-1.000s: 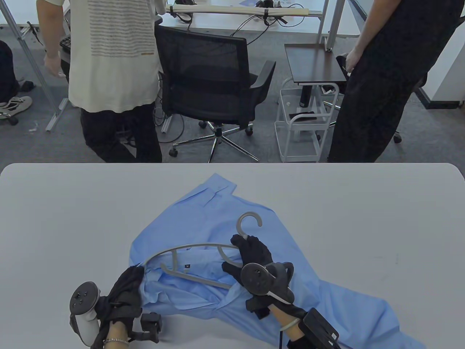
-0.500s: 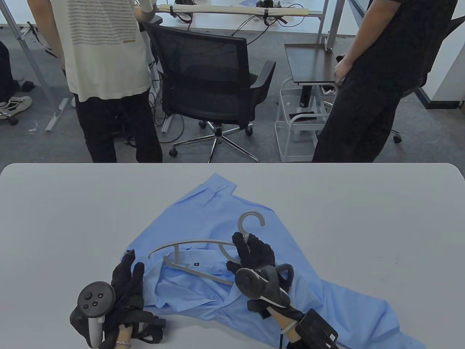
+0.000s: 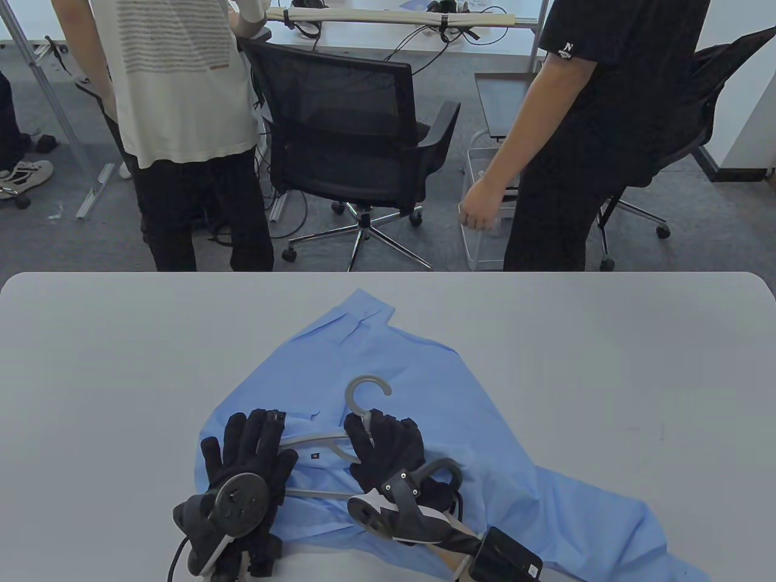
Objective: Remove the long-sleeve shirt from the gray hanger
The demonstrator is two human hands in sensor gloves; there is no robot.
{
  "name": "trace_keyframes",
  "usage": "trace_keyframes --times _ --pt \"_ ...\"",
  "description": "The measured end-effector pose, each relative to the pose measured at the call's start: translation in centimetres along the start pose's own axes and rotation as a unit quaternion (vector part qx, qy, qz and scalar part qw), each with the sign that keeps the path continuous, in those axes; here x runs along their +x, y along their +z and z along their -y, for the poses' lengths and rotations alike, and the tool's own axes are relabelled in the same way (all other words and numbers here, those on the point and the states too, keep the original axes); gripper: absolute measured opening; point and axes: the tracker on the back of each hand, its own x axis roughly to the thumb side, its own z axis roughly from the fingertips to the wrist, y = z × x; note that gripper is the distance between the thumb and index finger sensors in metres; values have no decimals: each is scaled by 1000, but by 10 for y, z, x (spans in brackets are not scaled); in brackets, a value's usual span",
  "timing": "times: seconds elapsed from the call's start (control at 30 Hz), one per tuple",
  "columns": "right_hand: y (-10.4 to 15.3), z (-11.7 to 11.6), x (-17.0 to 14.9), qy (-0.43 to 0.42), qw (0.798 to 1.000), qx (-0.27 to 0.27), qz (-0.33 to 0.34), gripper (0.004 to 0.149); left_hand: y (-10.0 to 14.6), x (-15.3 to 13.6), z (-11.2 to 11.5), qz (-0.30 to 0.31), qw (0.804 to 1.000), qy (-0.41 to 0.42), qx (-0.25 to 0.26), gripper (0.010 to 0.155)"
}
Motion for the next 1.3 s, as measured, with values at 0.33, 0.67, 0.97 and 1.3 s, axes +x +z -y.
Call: trace_keyframes --times 0.33,0.67,0.97,1.3 --pt "4 10 8 -11 999 -20 32 79 2 7 4 2 999 33 0 50" --pt "4 38 -19 -173 983 -18 59 54 0 -12 2 -36 993 109 5 50" --pt "5 46 -37 -97 995 0 -36 71 1 -20 -3 -44 992 112 27 51" --pt "-2 1 -34 -130 984 104 -59 71 4 0 -17 14 997 24 74 51"
